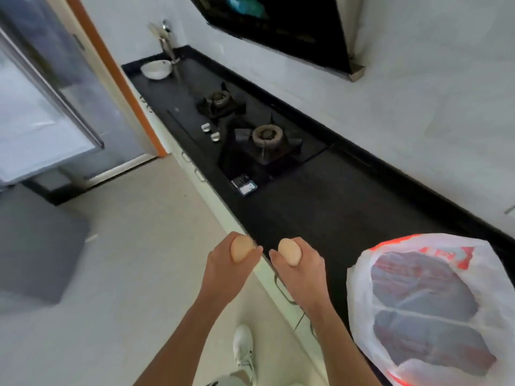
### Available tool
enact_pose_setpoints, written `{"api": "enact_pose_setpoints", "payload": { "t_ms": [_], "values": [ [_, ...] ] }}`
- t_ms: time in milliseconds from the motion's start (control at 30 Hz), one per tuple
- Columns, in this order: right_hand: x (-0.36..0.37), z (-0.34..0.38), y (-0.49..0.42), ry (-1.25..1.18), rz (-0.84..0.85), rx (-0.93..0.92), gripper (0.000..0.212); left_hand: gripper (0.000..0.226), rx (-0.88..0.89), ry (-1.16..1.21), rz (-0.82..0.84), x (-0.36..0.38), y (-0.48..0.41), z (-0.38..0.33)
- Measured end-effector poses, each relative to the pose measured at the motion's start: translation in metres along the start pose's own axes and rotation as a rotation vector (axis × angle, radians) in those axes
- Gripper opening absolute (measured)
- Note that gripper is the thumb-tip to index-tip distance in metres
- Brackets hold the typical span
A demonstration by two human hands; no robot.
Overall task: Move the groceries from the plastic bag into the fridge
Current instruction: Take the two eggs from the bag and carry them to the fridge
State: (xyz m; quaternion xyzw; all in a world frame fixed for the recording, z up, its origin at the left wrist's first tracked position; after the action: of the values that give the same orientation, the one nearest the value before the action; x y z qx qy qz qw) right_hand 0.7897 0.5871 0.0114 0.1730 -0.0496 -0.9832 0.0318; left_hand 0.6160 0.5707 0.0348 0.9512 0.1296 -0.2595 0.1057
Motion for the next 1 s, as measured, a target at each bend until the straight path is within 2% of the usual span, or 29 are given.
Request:
{"api": "enact_pose_setpoints", "payload": {
  "t_ms": [167,433,667,1000],
  "values": [
    [0.075,0.022,-0.011,0.064,0.163,-0.038,0.02,0.016,-0.096,0.061,-0.154,-0.064,0.008,0.041],
    [0.189,0.067,-0.012,0.085,0.31,-0.181,0.02,0.022,-0.214,0.103,-0.353,-0.161,0.017,0.111],
    [0.301,0.107,-0.015,0.132,0.454,-0.226,0.021,0.022,-0.259,0.138,-0.461,-0.249,-0.001,0.172],
    [0.464,0.169,-0.028,0.187,0.548,-0.317,0.026,0.023,-0.318,0.192,-0.57,-0.385,-0.039,0.26]
  ]
}}
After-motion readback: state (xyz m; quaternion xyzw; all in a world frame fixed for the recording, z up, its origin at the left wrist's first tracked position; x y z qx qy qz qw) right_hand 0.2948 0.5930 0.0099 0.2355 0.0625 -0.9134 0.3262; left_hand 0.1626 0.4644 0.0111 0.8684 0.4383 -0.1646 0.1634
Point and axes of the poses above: each hand's wrist, its own y-axis away from the middle knuckle, its own x-axis out of the palm, z = x × y, the point moved 7 cm from there along -y, towards the middle knuckle, and after that the axes turned 2 degrees about -x, right-handed, at the moved point
